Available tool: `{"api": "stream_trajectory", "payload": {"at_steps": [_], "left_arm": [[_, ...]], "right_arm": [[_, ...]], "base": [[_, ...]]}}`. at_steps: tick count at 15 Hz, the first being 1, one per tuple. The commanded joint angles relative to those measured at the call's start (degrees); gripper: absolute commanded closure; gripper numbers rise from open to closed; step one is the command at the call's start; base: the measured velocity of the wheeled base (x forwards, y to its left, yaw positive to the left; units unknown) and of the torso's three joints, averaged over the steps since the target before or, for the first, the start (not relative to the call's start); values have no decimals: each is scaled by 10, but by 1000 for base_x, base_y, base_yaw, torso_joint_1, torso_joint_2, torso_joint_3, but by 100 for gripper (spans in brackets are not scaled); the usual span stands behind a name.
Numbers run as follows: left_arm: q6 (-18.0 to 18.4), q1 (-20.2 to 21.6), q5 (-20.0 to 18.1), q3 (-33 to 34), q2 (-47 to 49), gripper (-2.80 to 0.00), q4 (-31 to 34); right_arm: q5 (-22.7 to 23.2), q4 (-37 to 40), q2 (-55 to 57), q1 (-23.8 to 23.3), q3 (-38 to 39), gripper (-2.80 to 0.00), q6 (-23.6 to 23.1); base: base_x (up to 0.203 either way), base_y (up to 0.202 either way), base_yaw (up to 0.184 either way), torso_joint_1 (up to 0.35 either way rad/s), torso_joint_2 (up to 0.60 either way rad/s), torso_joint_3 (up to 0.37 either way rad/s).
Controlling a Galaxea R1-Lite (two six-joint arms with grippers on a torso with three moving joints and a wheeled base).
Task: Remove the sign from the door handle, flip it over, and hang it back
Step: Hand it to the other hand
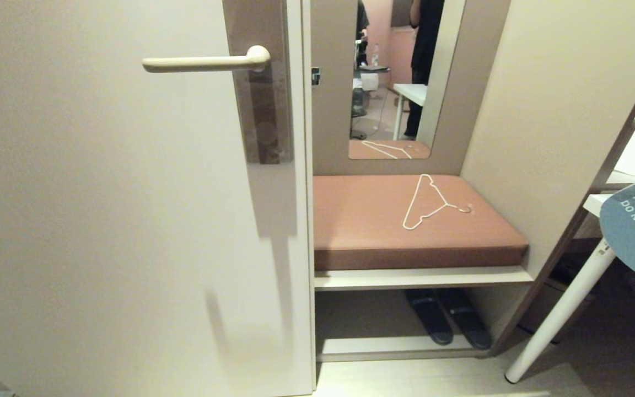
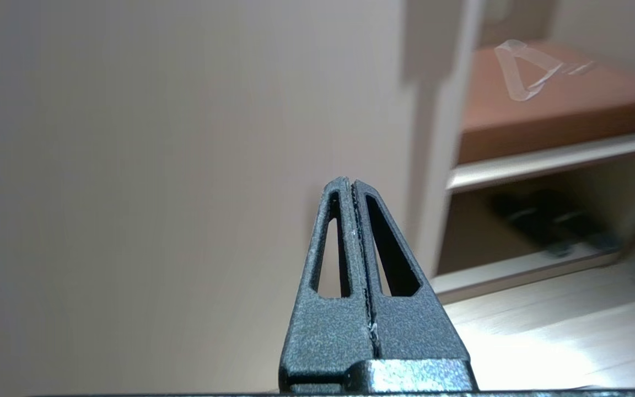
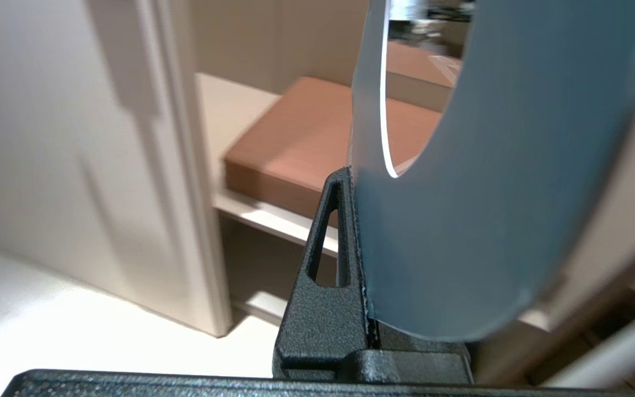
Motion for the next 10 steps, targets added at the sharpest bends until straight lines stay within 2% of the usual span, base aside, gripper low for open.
{"api": "stream_trajectory", "payload": {"at_steps": [1,7,10], "left_arm": [[-6,-20,-6,-48,83,0,1],[-46,-213,-13,-178,237,0,-14],[-83,-268,-14,-226,314,0,-50]], "right_arm": [[16,-4,46,0,-14,0,0],[107,-9,114,1,-72,0,4],[166,-8,147,1,-110,0,7]], "base": [[0,0,0,0,0,0],[0,0,0,0,0,0],[0,0,0,0,0,0]]}}
